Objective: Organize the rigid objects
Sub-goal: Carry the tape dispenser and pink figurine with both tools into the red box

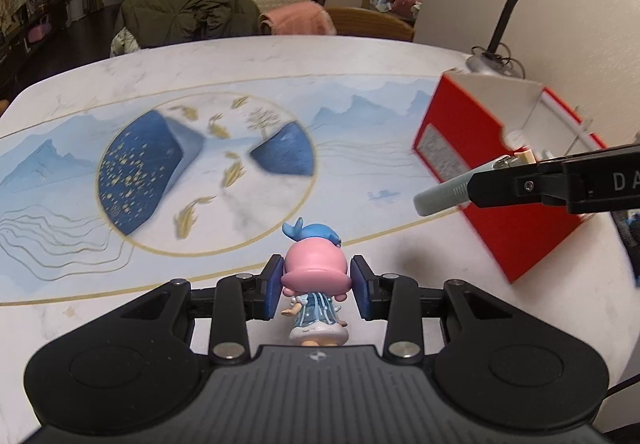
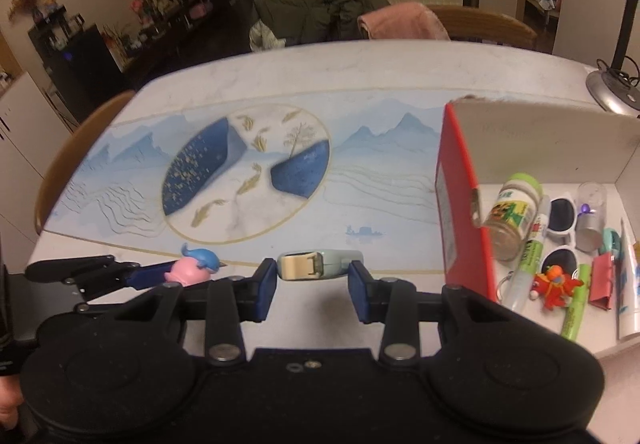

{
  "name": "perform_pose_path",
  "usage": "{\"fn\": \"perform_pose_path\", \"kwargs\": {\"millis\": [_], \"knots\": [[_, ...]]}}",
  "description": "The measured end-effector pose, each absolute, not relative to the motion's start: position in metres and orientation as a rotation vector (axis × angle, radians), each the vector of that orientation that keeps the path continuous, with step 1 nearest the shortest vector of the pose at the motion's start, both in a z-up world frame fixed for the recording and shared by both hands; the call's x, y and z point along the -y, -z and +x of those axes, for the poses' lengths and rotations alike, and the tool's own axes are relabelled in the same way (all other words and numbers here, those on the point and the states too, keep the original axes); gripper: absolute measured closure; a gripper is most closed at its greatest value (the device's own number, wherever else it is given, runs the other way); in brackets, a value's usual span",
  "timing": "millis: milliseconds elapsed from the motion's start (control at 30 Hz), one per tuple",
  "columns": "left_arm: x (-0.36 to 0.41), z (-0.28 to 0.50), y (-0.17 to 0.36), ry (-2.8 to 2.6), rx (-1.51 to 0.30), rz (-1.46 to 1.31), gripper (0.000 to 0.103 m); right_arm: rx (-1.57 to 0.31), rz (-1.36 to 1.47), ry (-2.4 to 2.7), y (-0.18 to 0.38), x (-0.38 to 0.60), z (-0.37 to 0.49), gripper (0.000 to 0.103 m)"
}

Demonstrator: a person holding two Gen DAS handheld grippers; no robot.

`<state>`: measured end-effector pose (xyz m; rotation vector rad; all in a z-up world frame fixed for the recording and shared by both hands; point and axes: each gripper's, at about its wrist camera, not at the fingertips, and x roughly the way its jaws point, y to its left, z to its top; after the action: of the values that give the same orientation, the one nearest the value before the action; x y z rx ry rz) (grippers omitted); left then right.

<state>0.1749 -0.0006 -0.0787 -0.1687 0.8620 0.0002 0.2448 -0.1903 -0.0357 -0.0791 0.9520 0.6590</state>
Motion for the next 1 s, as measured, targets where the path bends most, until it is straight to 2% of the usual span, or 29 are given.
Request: {"fn": "perform_pose_path", "kwargs": {"millis": [500, 1000], "knots": [[0.071, 0.215, 0.017, 0.122, -0.844, -0.158, 0.068, -0.841, 0.006, -0.633, -0.011, 0.273, 0.265, 0.066], [0.159, 0.272, 0.000, 0.211, -0.844, -0.092, 0.068, -0.799, 0.078, -0.511, -0.008, 0.370, 0.301, 0.065]]}}
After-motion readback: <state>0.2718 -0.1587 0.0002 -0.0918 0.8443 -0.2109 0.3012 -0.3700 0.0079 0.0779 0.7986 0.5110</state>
